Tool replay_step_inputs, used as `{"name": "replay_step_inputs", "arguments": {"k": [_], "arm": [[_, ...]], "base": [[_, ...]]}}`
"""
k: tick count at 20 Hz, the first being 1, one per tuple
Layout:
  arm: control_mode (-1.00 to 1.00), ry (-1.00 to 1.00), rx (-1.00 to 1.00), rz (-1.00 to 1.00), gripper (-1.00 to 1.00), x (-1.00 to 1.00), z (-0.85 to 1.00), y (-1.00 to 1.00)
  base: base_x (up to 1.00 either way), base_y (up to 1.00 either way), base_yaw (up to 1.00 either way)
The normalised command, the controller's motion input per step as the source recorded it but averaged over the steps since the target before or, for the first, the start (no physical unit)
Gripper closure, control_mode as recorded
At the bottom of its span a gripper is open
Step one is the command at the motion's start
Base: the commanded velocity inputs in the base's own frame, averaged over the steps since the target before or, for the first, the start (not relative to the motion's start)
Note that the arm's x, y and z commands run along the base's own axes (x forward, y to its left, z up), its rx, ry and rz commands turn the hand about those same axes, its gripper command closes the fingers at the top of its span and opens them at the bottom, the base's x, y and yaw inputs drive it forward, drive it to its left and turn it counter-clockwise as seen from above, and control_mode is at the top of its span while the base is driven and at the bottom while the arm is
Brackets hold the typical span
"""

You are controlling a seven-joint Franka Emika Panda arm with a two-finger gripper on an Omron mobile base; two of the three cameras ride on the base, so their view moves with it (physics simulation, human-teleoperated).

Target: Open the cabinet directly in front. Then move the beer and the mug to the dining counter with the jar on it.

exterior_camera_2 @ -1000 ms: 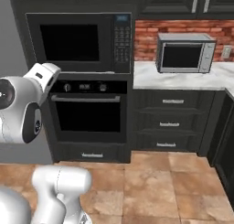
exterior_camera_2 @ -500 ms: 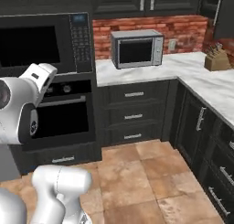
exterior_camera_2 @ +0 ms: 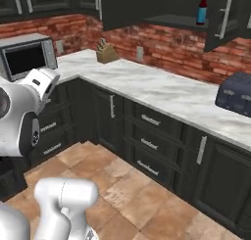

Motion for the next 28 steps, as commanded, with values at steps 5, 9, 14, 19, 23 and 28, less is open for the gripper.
{"name": "replay_step_inputs", "arguments": {"k": [5,9,14,19,23,28], "arm": [[1.00,0.00,0.00,0.00,-1.00,0.00,0.00,0.00],[1.00,0.00,0.00,0.00,-1.00,0.00,0.00,0.00],[1.00,0.00,0.00,0.00,-1.00,0.00,0.00,0.00],[1.00,0.00,0.00,0.00,-1.00,0.00,0.00,0.00],[1.00,0.00,0.00,0.00,-1.00,0.00,0.00,0.00],[1.00,0.00,0.00,0.00,-1.00,0.00,0.00,0.00]], "base": [[0.47,0.00,-0.65],[0.28,0.10,-0.37],[0.06,0.27,-0.04],[0.51,1.00,-0.28],[0.98,0.68,-0.33],[1.00,-0.15,-0.11]]}}
